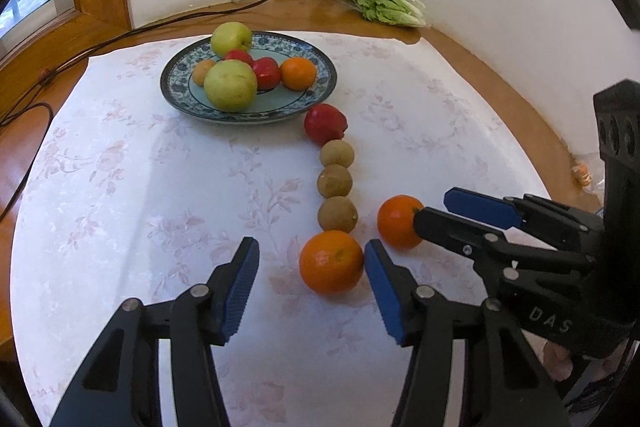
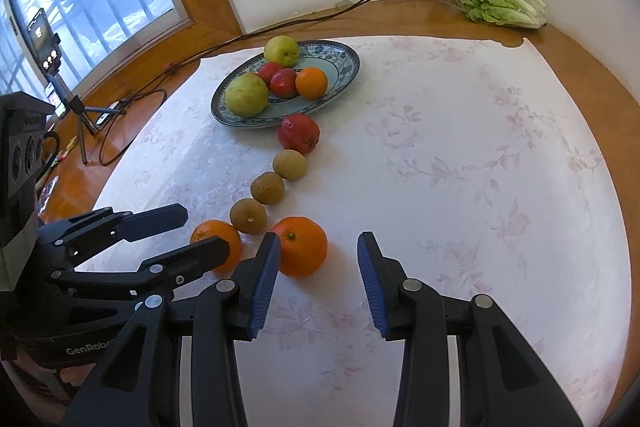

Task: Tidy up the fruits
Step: 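Grasp an orange with the left tool while the right tool grasps another orange, then carry both oranges over the plate with both tools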

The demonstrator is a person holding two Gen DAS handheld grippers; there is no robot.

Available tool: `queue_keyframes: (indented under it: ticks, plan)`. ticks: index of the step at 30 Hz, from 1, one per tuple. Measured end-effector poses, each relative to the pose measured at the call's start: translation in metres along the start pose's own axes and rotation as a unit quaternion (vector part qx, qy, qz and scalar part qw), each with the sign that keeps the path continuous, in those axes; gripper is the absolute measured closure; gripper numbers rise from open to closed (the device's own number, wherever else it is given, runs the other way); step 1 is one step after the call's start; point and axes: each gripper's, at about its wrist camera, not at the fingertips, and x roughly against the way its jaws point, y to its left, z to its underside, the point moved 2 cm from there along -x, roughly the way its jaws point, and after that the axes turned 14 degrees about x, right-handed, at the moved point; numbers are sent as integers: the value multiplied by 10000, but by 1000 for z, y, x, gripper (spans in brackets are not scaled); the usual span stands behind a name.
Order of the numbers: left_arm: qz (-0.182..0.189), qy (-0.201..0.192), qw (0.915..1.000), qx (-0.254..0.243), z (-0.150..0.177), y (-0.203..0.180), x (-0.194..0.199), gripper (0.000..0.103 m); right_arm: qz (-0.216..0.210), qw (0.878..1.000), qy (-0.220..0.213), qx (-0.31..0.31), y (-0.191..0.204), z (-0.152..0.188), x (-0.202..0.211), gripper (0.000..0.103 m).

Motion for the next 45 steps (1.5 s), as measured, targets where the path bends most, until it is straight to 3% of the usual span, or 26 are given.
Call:
queue_keyframes:
  ticks: [7, 41, 45]
  plan:
    - [119, 98, 9997, -163, 4, -7, -5, 66, -12, 10000, -15, -27, -1, 0, 0, 62]
    - [-184, -384, 9988, 258, -38, 30, 17, 66, -67, 9989, 292, 348, 18, -2, -26, 62]
    - [-202, -399, 9986, 274, -45, 31, 15, 66, -56, 9991, 274, 330, 17, -2, -27, 66]
